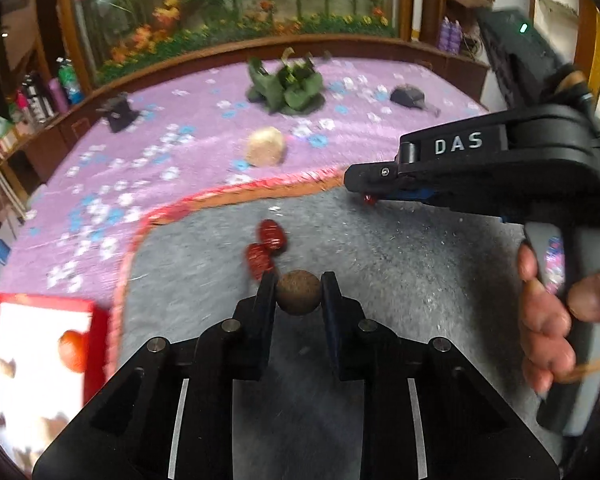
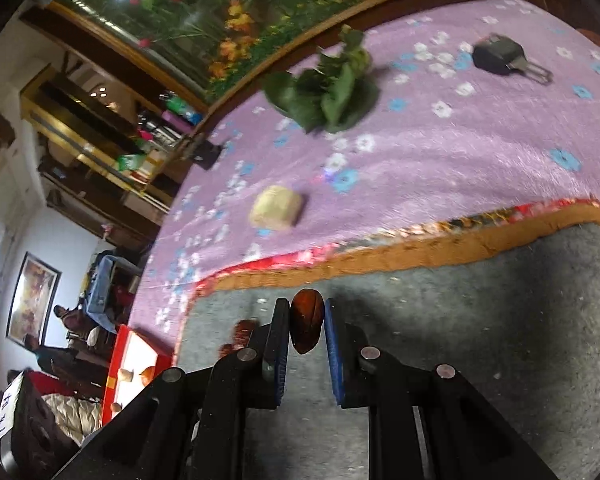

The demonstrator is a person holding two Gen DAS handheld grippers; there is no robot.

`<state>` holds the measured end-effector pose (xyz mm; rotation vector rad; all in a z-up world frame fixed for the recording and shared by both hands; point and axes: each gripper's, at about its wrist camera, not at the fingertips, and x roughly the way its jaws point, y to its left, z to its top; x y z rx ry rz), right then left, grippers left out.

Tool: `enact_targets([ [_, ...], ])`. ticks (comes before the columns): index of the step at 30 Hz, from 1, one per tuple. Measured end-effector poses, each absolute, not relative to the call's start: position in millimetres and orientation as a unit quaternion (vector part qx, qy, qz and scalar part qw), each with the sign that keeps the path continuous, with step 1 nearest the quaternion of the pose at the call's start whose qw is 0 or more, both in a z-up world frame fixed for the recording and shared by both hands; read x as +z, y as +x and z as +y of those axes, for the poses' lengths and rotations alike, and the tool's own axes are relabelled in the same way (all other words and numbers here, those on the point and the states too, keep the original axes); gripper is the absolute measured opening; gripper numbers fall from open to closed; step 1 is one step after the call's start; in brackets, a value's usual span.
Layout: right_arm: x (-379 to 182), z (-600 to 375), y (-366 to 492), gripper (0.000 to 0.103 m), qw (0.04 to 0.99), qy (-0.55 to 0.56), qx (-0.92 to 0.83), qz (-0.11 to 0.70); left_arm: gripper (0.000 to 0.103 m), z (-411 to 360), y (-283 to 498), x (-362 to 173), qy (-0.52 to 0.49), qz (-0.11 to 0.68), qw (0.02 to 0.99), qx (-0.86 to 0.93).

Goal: Organize fruits
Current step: 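Grasp a brown nut with the left tool while the right tool holds the date, then carry the nut and date over the white tray and open the left tool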

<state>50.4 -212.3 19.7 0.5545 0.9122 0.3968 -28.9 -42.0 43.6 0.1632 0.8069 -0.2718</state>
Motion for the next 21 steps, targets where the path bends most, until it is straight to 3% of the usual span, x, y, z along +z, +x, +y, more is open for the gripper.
enact_targets([
  [9, 39, -188, 33, 0.017, 0.874, 0.227, 0.227, 0.365, 0.022, 20, -109, 93, 0.049, 0.313, 0.945, -0.078],
  [21, 53, -159, 2, 0.017, 0.882, 0.21, 0.246, 0.343, 0.022, 141, -176, 125, -0.007, 0.261, 0.965, 0.023],
])
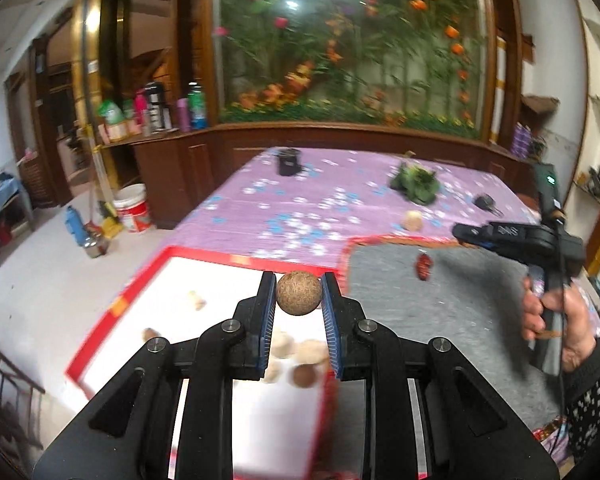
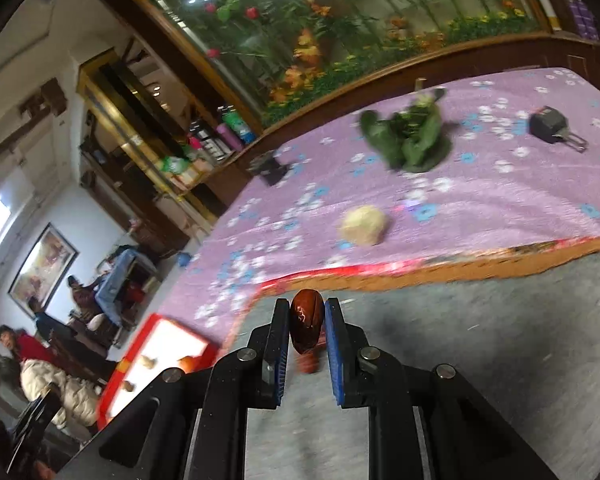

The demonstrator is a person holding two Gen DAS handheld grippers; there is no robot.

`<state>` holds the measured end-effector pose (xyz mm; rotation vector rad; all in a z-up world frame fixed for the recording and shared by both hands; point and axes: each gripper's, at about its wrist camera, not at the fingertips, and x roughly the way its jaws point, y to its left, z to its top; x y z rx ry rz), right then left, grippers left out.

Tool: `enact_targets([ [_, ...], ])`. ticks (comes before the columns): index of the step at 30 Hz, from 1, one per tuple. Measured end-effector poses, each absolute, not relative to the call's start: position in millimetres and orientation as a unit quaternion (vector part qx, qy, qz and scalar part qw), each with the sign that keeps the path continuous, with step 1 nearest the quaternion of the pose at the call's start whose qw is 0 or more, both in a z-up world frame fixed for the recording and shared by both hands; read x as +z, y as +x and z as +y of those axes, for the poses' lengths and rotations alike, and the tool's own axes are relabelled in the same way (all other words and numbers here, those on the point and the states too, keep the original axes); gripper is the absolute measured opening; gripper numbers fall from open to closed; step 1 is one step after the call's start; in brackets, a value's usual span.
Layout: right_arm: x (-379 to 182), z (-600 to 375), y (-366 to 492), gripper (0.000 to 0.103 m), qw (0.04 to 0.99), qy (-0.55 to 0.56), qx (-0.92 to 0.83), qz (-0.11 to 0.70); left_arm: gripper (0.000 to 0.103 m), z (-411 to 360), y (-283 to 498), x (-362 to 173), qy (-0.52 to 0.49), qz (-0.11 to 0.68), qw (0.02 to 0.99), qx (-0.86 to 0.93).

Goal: Organize fruits
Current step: 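Carry the nut and date over the white tray and open the left tool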

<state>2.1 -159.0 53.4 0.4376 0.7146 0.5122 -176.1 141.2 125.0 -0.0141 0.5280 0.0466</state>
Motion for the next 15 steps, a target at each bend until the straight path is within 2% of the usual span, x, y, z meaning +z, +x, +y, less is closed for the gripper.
enact_targets([
  [9, 83, -32, -47, 0.017, 0.861, 0.14, 0.357, 0.333, 0.022, 202, -191, 116, -0.049, 0.252, 0.963, 0.081],
  [15, 80, 44, -71, 0.016, 0.833, 0.104, 0.419, 0.346, 0.022, 223, -191, 105, -0.061, 0.254, 0.96, 0.099],
])
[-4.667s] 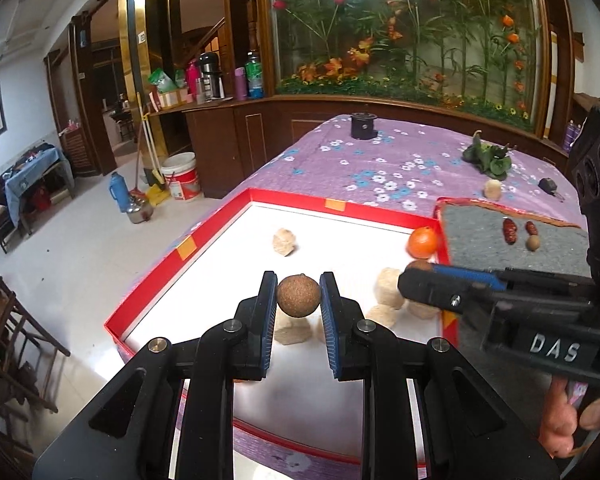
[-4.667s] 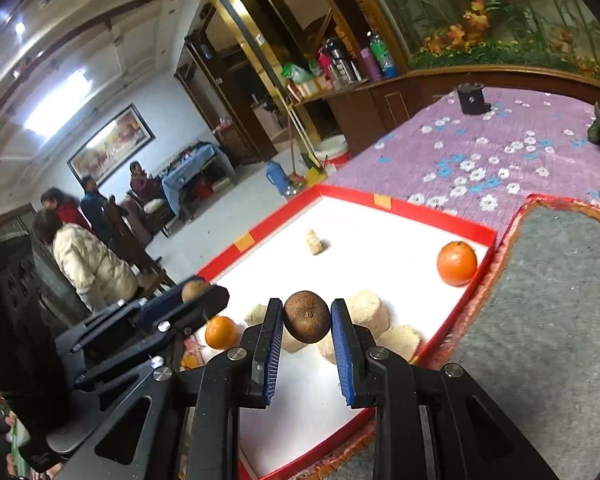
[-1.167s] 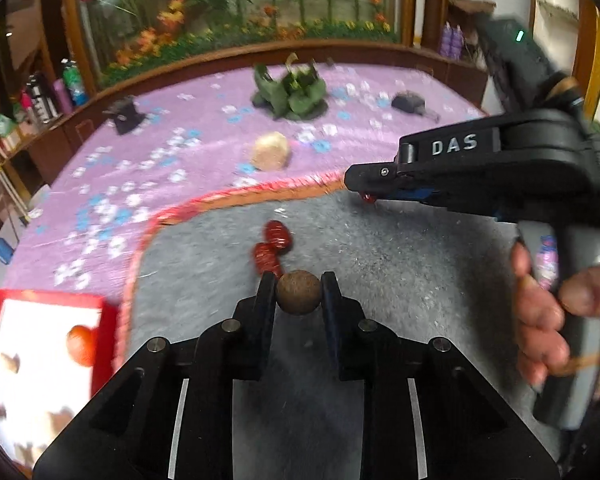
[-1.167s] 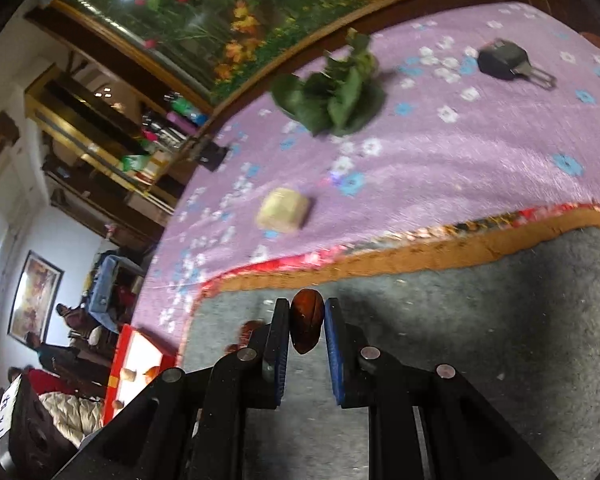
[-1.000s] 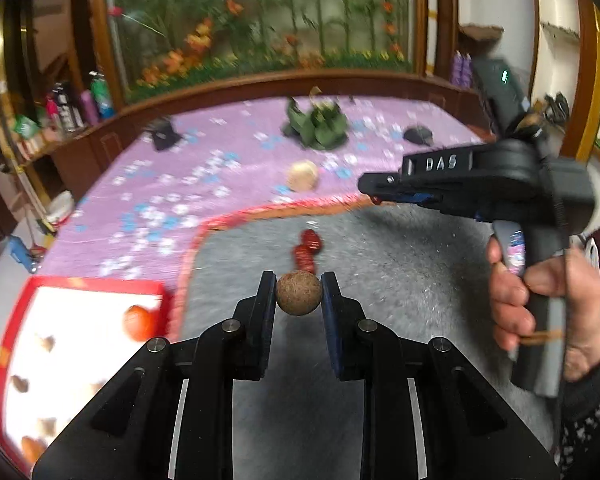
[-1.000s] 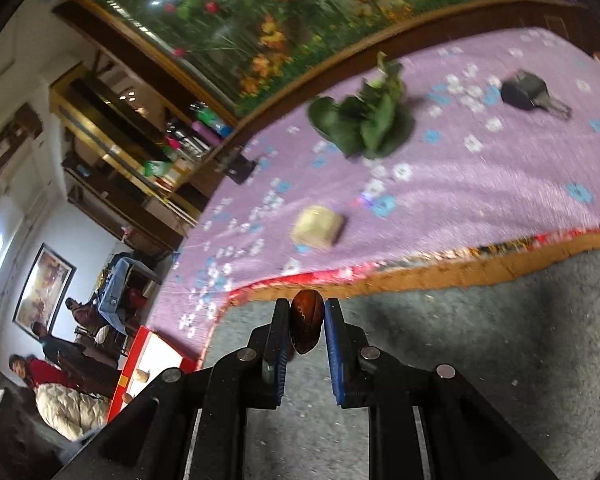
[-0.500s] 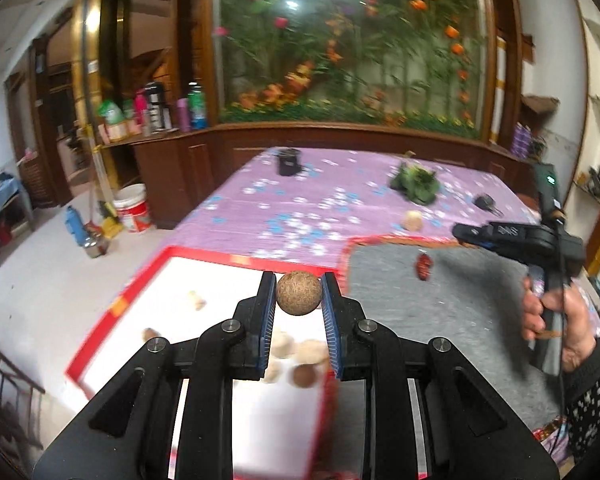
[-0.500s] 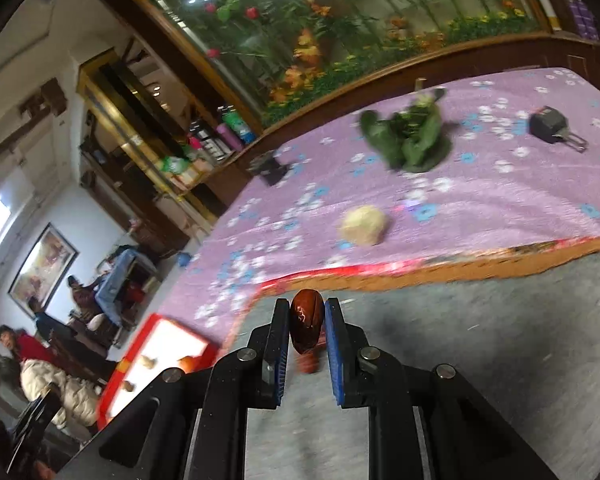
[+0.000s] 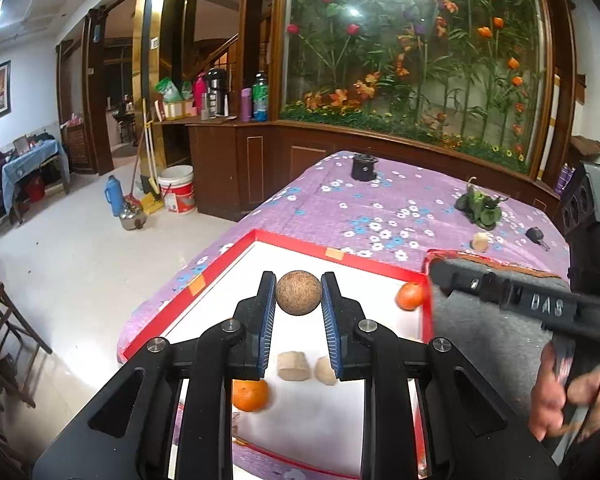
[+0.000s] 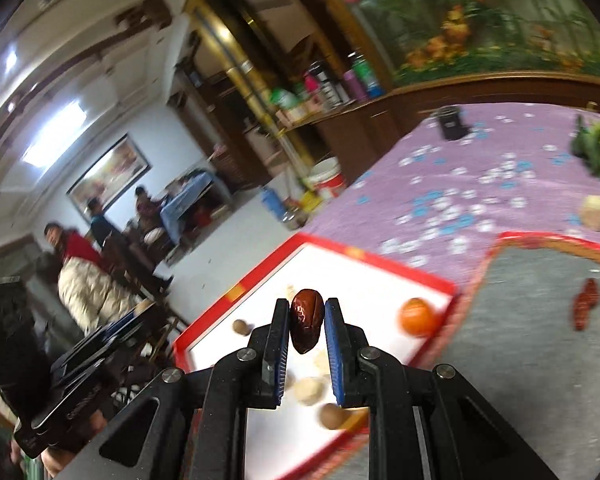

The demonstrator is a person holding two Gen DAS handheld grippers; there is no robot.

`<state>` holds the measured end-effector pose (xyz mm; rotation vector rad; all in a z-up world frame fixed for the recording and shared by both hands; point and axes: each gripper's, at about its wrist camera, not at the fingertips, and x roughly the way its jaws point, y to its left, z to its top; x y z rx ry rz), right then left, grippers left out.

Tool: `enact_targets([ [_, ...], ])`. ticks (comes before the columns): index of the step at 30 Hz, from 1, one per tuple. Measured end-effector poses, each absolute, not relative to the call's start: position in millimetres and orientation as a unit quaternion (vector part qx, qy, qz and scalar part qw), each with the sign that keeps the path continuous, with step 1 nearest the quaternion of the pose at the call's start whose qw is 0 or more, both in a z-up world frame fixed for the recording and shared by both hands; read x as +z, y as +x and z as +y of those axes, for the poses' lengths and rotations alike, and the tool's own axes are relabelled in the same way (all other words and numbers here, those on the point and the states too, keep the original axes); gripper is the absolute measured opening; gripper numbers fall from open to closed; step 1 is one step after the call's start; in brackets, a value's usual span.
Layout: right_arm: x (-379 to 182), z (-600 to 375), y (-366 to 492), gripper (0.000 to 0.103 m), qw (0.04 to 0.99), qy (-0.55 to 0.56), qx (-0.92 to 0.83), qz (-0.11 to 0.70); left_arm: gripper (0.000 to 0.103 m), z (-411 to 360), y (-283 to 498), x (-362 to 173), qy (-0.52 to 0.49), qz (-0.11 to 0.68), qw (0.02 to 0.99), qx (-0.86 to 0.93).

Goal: Organize fruits
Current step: 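Carry the nut and date over the white tray and open the left tool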

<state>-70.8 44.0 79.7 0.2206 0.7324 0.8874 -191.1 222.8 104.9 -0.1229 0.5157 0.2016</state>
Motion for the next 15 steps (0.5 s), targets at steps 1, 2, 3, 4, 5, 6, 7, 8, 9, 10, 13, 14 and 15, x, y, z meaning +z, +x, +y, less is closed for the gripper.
enact_targets([
  [1, 78, 51, -73, 0.016, 0.829, 0.103, 0.425, 0.348, 0.022, 225, -190, 103, -0.062, 0.256, 0.959, 0.102],
  [2, 75, 59, -75, 0.016, 0.823, 0.103, 0.433, 0.353, 0.022, 229, -189, 99, -0.064, 0.259, 0.958, 0.105],
  [3, 72, 64, -75, 0.016, 0.82, 0.103, 0.436, 0.357, 0.022, 231, -187, 97, -0.067, 0.261, 0.957, 0.106],
  [4, 68, 69, -75, 0.016, 0.817, 0.103, 0.438, 0.361, 0.022, 235, -185, 94, -0.071, 0.263, 0.956, 0.106],
  [5, 66, 72, -76, 0.016, 0.817, 0.101, 0.438, 0.363, 0.022, 237, -184, 92, -0.072, 0.265, 0.956, 0.108],
  [6, 63, 76, -75, 0.016, 0.817, 0.097, 0.437, 0.364, 0.022, 238, -182, 90, -0.072, 0.267, 0.955, 0.11],
  [7, 61, 79, -75, 0.016, 0.817, 0.094, 0.435, 0.366, 0.022, 240, -180, 87, -0.072, 0.269, 0.954, 0.111],
  [8, 58, 81, -75, 0.016, 0.817, 0.092, 0.434, 0.368, 0.022, 241, -177, 84, -0.072, 0.273, 0.953, 0.113],
  [9, 55, 83, -74, 0.016, 0.817, 0.09, 0.433, 0.371, 0.022, 240, -174, 81, -0.07, 0.277, 0.952, 0.114],
  [10, 52, 85, -73, 0.016, 0.815, 0.089, 0.433, 0.374, 0.022, 241, -171, 77, -0.068, 0.282, 0.95, 0.115],
  [13, 43, 89, -76, 0.016, 0.818, 0.074, 0.426, 0.38, 0.022, 240, -161, 66, -0.061, 0.299, 0.945, 0.116],
  [14, 40, 91, -76, 0.016, 0.819, 0.066, 0.423, 0.381, 0.022, 240, -159, 63, -0.06, 0.303, 0.944, 0.117],
  [15, 35, 94, -77, 0.016, 0.821, 0.057, 0.421, 0.383, 0.022, 240, -157, 60, -0.059, 0.307, 0.942, 0.118],
])
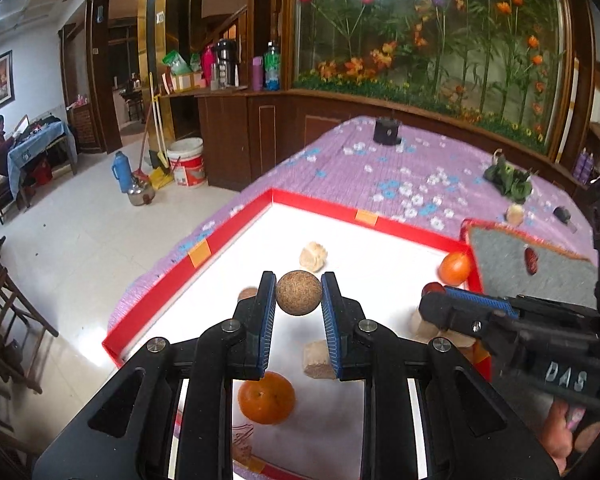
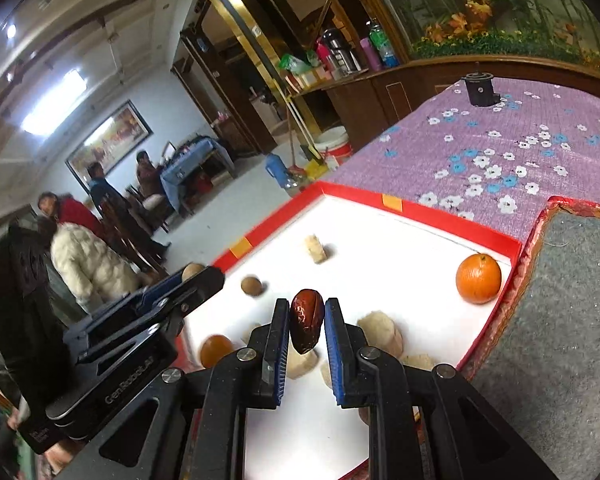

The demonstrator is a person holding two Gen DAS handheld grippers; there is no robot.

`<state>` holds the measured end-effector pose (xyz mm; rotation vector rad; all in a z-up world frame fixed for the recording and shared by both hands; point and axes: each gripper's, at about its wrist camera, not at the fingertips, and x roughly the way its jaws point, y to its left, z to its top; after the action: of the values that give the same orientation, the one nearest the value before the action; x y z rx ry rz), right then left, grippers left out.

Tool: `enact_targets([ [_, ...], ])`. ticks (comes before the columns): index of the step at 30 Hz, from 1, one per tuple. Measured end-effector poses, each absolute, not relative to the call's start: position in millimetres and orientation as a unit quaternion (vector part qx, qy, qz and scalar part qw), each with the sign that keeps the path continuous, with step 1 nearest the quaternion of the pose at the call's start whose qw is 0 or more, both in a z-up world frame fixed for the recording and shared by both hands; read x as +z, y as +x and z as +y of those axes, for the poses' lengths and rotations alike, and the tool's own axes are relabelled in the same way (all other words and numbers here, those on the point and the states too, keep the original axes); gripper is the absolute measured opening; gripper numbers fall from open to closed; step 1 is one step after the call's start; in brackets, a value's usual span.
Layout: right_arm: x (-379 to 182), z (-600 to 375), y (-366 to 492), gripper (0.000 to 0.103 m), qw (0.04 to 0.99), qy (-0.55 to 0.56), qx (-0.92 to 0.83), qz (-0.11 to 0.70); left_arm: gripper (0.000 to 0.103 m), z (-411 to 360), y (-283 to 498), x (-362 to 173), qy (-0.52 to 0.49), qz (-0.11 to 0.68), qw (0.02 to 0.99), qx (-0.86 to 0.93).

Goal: Organize fruits
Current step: 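Carry the nut and date over the white tray and open the left tool, then open the right tool to drop the red date into the tray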

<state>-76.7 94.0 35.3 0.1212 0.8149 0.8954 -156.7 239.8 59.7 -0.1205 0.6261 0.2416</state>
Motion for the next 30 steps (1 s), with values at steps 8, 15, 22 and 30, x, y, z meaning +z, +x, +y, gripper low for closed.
enact_targets([
  [8, 12, 103, -76, 0.017, 0.819, 0.023, 0.409, 0.402, 0.022, 236, -142, 35, -0.045, 0.341, 0.93, 0.133],
  [15, 11, 98, -71, 0.024, 0.812, 0.03, 0.416, 0.408, 0.035, 229, -137, 30, -0.024, 0.357, 0.922, 0.146],
  [22, 25, 61, -64, 0.036, 0.825, 0.113, 0.413, 0.369, 0.06, 211, -146, 48, 0.012, 0.327, 0.931, 0.161],
  [30, 27, 40, -58, 0.036, 0.829, 0.153, 0.398, 0.362, 0.061, 193, -157, 68, 0.03, 0.302, 0.94, 0.155],
])
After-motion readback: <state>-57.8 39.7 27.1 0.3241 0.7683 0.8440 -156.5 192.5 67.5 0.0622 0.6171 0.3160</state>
